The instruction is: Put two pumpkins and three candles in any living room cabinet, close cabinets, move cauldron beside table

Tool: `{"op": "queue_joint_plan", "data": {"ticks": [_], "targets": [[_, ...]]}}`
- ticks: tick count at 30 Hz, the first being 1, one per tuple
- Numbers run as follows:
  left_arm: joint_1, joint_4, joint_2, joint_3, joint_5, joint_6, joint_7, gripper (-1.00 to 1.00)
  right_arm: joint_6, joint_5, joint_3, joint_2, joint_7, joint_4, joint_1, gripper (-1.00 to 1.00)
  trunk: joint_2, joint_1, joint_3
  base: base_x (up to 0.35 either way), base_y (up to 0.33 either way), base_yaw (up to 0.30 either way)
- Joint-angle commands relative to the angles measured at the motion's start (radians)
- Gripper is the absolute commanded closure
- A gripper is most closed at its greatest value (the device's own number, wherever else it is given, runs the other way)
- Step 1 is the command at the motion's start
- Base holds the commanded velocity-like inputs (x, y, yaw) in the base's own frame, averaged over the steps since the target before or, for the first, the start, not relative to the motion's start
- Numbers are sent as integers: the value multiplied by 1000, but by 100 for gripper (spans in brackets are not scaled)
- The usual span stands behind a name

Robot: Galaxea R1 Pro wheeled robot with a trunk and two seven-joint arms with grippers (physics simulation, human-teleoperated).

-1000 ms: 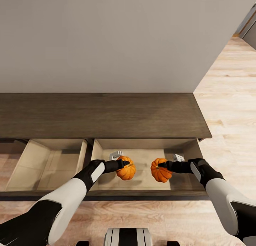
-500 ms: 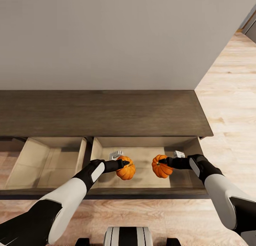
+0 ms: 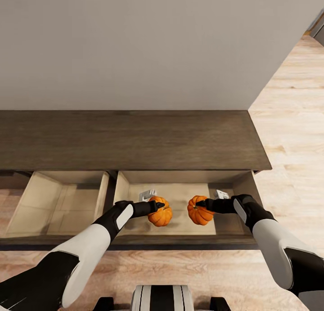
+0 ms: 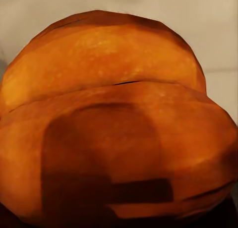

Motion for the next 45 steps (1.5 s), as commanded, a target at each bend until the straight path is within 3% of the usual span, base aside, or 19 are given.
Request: {"op": "queue_joint_plan", "data": {"ticks": [1,9,10,27,40,45], "targets": [[0,-1,0,-3,5,4,-1,100,7,4,-7,1,5,-1,0,100,0,0,-2,0,0,0],[-1,-1,1,-3,2,4,-1,100,7,3,-7,1,5,-3,1,100,0,0,-6,0,0,0],[-1,-1,1,-3,3,4,-1,-100,7,3,-7,1,5,-3,1,-100,0,0,-6,0,0,0],[1,-1,8,0,7,6,0,-100,4,-5,-5,-7,10,-27,10,-100,0,0,-6,0,0,0],[11,-40,13,-2,4,15,-8,-100,-44,3,-4,1,-68,-63,15,-100,0,0,-6,0,0,0],[12,-46,13,4,7,28,-16,-100,-43,3,-6,0,-68,-63,20,-100,35,-19,9,0,0,0]]}}
